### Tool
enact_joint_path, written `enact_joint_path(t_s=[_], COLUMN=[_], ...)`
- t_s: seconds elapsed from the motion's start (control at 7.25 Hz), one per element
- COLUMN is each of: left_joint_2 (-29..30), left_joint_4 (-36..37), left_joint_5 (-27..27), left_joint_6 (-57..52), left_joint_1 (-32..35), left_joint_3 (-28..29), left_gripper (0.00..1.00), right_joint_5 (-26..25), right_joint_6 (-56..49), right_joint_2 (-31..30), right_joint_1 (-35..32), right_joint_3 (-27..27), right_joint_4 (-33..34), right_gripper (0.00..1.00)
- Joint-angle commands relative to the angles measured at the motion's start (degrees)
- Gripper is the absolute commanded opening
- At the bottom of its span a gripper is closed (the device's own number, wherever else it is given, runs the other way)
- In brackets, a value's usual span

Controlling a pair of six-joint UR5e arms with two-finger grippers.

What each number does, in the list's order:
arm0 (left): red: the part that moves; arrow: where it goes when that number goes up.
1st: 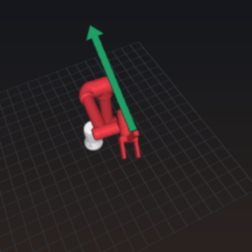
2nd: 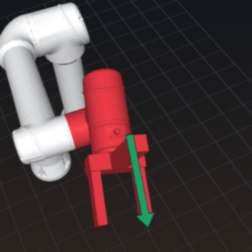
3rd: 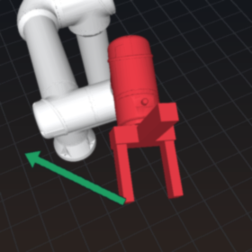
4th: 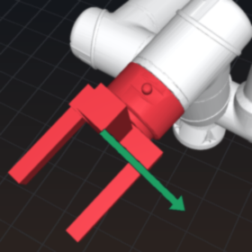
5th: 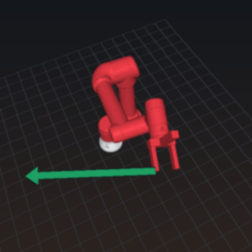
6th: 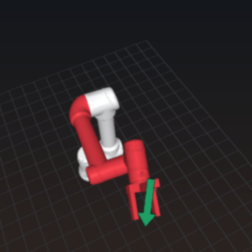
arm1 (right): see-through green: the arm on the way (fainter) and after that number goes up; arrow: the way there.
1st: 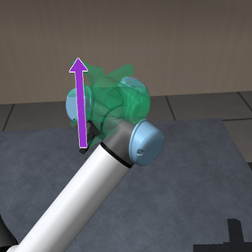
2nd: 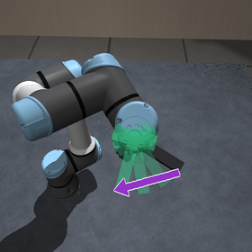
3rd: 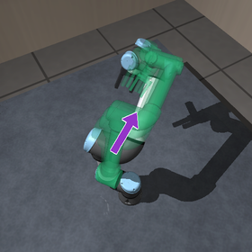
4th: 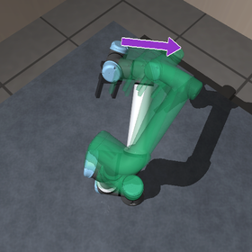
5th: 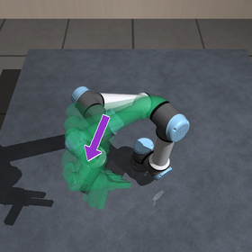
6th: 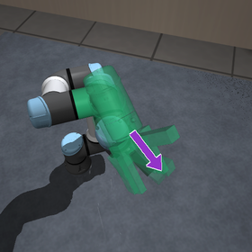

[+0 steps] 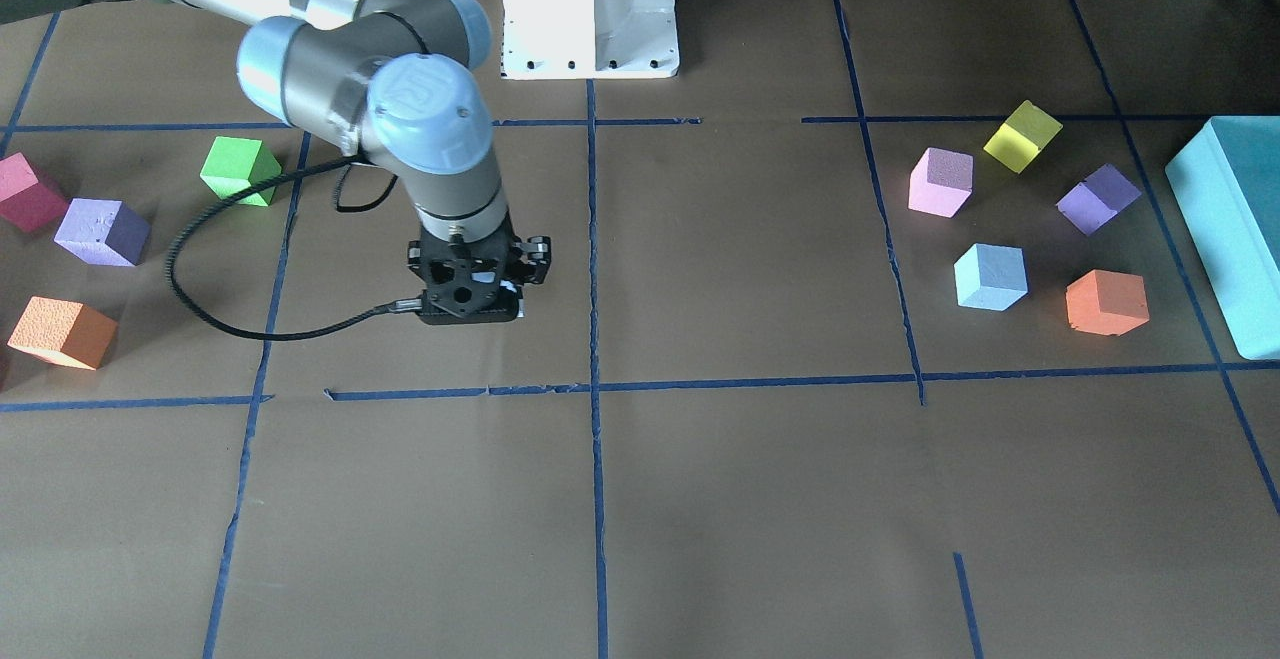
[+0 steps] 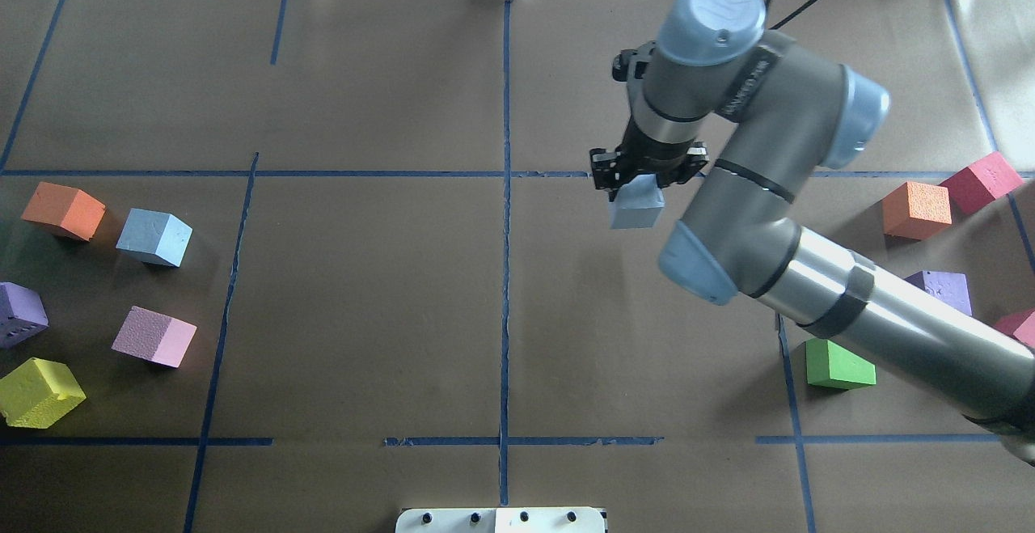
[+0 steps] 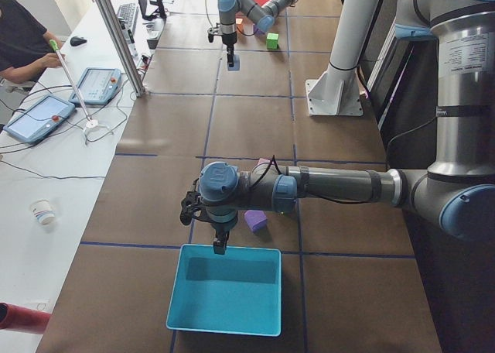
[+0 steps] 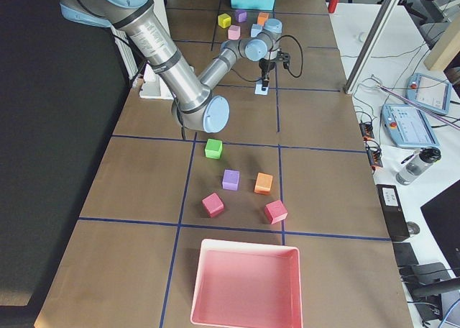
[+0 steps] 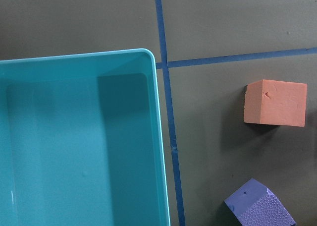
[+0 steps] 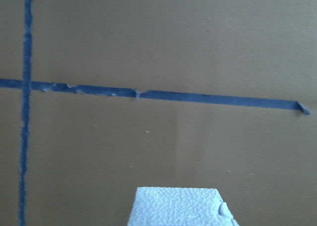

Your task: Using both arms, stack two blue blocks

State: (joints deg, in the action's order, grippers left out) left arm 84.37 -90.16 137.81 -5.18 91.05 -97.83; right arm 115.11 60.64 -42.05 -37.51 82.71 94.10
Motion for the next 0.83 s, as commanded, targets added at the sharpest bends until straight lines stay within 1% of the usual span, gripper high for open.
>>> enact_joint_path(t_s=[0.0, 0.14, 0.28, 0.41, 0.55, 0.69], left_joint_2=[-0.1, -0.1, -0.1, -0.1, -0.2, -0.1], left_joint_4=[0.0, 0.0, 0.0, 0.0, 0.1, 0.0], left_joint_5=[0.0, 0.0, 0.0, 0.0, 0.0, 0.0], left_joint_6=[0.0, 0.0, 0.0, 0.0, 0.0, 0.0], left_joint_1=[0.0, 0.0, 0.0, 0.0, 0.0, 0.0], left_joint_3=[0.1, 0.2, 0.2, 0.3, 0.2, 0.2], left_gripper=[1.0, 1.0, 1.0, 1.0, 1.0, 1.0], right_joint_5=[-2.8, -3.7, -3.9, -4.0, -4.0, -4.0], right_joint_6=[4.7, 4.9, 5.2, 5.2, 5.3, 5.6], right_joint_2=[3.8, 5.5, 7.0, 7.6, 7.5, 7.5], right_joint_1=[3.4, 4.4, 4.7, 4.8, 4.8, 4.8], right_joint_3=[-8.4, -9.0, -10.9, -12.1, -12.6, -12.7], right_joint_4=[-8.5, -8.5, -8.6, -8.6, -8.7, -8.7], right_gripper=[0.04, 0.04, 0.05, 0.08, 0.17, 0.4])
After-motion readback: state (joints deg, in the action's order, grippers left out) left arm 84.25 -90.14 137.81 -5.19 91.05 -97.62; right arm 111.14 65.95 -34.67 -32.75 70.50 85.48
